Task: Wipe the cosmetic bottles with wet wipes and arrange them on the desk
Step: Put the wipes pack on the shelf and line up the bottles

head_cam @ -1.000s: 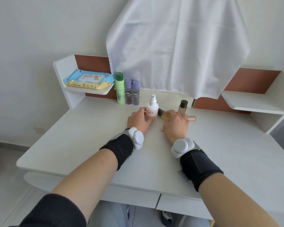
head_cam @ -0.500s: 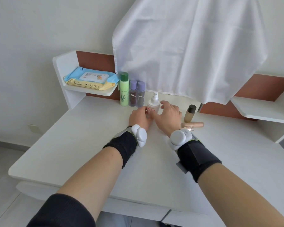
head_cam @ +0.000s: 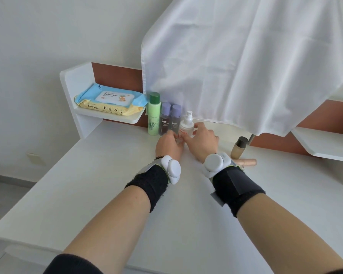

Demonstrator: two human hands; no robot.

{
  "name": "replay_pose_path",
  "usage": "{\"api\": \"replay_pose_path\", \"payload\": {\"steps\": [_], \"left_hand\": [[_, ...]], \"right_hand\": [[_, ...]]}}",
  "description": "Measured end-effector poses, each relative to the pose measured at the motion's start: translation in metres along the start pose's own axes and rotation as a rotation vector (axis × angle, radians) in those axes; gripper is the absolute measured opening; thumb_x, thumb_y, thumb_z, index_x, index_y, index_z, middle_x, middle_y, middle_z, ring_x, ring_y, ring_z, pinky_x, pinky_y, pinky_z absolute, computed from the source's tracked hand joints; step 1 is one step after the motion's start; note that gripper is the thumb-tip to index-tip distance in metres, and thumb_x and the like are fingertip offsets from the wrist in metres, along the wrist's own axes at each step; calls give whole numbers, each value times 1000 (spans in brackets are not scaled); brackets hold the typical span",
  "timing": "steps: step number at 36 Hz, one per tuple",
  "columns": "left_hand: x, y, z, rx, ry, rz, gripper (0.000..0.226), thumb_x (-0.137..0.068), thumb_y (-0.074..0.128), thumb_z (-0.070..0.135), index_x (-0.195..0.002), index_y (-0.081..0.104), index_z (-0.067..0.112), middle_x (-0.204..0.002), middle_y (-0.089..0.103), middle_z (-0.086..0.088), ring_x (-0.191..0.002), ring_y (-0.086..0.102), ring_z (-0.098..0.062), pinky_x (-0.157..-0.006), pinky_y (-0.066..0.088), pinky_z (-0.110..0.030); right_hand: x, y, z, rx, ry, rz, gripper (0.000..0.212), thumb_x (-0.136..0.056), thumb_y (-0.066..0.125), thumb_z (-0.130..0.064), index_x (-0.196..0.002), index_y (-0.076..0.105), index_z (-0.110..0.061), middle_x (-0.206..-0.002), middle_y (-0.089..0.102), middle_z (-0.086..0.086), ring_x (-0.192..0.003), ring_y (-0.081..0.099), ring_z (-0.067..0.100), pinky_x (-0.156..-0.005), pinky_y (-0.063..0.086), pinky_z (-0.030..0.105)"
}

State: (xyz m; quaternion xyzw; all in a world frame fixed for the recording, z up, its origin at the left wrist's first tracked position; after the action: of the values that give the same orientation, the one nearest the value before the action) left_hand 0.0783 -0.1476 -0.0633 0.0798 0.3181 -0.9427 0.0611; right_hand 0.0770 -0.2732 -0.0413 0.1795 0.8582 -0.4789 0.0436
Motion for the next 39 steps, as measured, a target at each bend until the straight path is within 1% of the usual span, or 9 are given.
{"api": "replay_pose_path", "payload": {"steps": [3,9,14,20,23,26,30,33,39], "left_hand": [[-1,2,-1,-18,8,-15,17,-89,63,22,-100,65,9,-105,67,-9,-100,60,-27,-77,40,-30],[-5,4,-5,-55,15,-43,19,-87,62,21,-103,66,12,-108,66,-8,-103,59,-28,-86,46,-35],[-3,4,-3,-80,51,-64,17,-87,61,22,-102,68,16,-109,65,-8,-102,59,-27,-84,46,-34],[3,2,5,-109,111,-89,19,-89,56,21,-99,72,21,-107,67,-5,-100,60,-27,-70,37,-27],[3,3,5,-96,109,-106,20,-87,56,21,-99,70,27,-105,65,-1,-98,59,-23,-71,37,-26],[4,5,6,-83,94,-167,23,-86,55,23,-105,64,33,-98,57,8,-97,55,-17,-75,35,-25],[4,7,9,-86,110,-230,27,-87,55,28,-112,59,36,-106,57,8,-102,55,-18,-81,40,-28],[3,7,10,-105,113,-247,32,-87,53,29,-117,56,39,-111,57,5,-106,55,-19,-89,45,-33],[3,8,10,-117,120,-235,32,-86,52,27,-116,56,38,-111,58,4,-105,56,-21,-86,45,-33]], "right_hand": [[-4,2,-1,19,13,20,49,-85,61,-52,-121,51,-20,-107,68,4,-109,55,29,-90,32,41],[-7,5,-2,40,16,32,48,-86,62,-51,-120,50,-19,-107,67,3,-108,55,30,-88,31,41],[-6,4,-2,37,13,27,48,-85,63,-52,-118,50,-20,-107,67,3,-107,57,30,-89,32,42],[-6,0,-2,15,8,2,52,-84,64,-51,-123,51,-21,-112,67,2,-109,57,28,-89,33,40],[-7,-6,-4,-80,-27,41,55,-81,69,-50,-125,55,-21,-117,64,1,-111,55,27,-91,41,40],[-8,-13,-9,-234,-87,82,52,-82,71,-43,-125,56,-17,-119,60,2,-112,53,23,-92,41,33],[-8,-21,-19,-424,-124,79,35,-97,56,-32,-127,57,-16,-122,61,0,-110,54,16,-96,41,30],[-9,-23,-22,-558,-101,47,30,-103,44,-26,-126,58,-14,-115,62,-3,-105,55,14,-91,40,25],[-22,-14,-21,-640,-78,5,30,-103,42,-24,-127,59,-17,-121,62,0,-112,57,18,-102,44,36]]}}
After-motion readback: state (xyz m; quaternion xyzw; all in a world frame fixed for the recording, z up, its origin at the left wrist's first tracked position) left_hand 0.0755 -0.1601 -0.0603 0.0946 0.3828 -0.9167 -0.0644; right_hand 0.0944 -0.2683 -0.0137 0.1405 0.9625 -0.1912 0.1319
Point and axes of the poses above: each hand's wrist, its own x-axis away from the middle knuckle, its own y-axis out of the palm, z = x × y, the point moved 5 cm from there along -x, towards the middle knuckle
